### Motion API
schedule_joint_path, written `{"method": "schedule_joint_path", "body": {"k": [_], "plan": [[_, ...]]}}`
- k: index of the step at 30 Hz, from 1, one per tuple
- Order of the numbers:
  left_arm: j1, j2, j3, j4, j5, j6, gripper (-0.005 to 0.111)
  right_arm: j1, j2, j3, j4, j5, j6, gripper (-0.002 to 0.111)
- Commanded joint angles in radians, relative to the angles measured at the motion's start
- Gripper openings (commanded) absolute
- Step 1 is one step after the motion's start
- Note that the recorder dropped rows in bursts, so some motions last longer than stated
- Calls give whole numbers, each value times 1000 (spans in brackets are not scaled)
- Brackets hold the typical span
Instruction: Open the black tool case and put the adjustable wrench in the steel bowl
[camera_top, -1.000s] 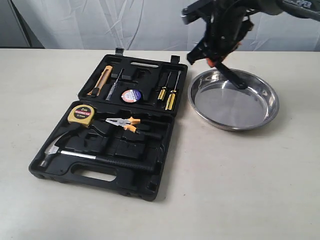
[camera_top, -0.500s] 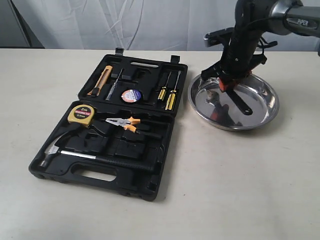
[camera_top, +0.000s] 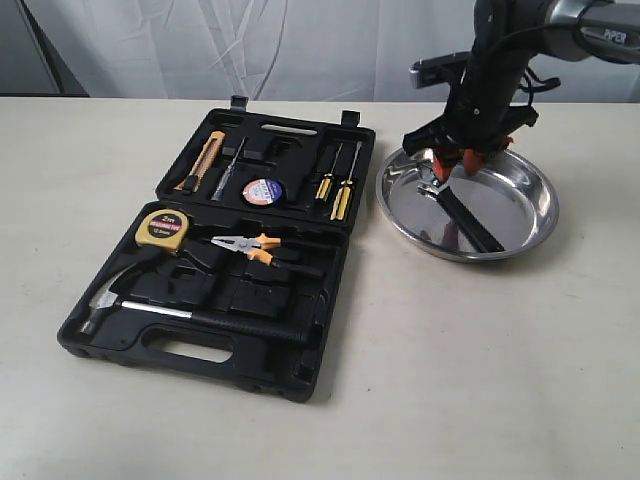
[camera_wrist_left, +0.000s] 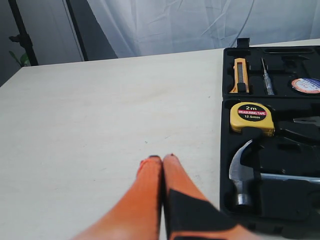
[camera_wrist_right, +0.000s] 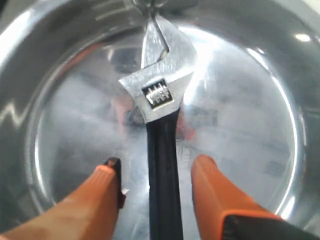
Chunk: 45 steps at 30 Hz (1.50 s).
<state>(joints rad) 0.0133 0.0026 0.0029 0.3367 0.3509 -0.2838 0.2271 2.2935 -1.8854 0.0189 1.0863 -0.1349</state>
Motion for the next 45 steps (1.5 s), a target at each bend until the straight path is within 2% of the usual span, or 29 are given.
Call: {"method": "schedule_joint_path", "body": {"k": [1, 4, 5, 8, 13, 14, 18, 21, 23, 27, 28, 30, 34, 36, 40, 45], "plan": [[4, -3, -3, 0, -12, -1, 0, -6, -107, -5, 46, 54, 2, 31], [4, -3, -3, 0, -12, -1, 0, -6, -180, 30, 62, 94, -23, 4], [4, -3, -3, 0, -12, -1, 0, -6, -209, 58, 64, 88, -29, -1], [4, -3, -3, 0, -12, -1, 0, -6, -343, 211, 63, 43, -36, 0], [4, -3, -3, 0, -12, -1, 0, -6, -668, 601, 63, -125, -36, 0], [4, -3, -3, 0, -12, -1, 0, -6, -810, 724, 87, -161, -10, 0], [4, -3, -3, 0, -12, -1, 0, -6, -1242, 1014, 249, -230, -3, 0], [4, -3, -3, 0, -12, -1, 0, -6, -1490, 1117, 253, -84, -3, 0], [4, -3, -3, 0, -12, -1, 0, -6, -1611, 1119, 253, 13, -3, 0], [4, -3, -3, 0, -12, -1, 0, -6, -1791, 1120, 290, 16, 4, 0], [4, -3, -3, 0, -12, -1, 0, -6, -1813, 1123, 295, -25, 4, 0], [4, -3, -3, 0, -12, -1, 0, -6, -1873, 1179, 293, -237, -59, 0], [4, -3, -3, 0, -12, -1, 0, -65, -1956, 1401, 381, -663, -220, 0], [4, -3, -3, 0, -12, -1, 0, -105, -1989, 1515, 418, -790, -229, 0], [4, -3, -3, 0, -12, -1, 0, -162, -2073, 1729, 489, -917, -229, 0], [4, -3, -3, 0, -12, -1, 0, -169, -2188, 1872, 513, -990, -229, 0]]}}
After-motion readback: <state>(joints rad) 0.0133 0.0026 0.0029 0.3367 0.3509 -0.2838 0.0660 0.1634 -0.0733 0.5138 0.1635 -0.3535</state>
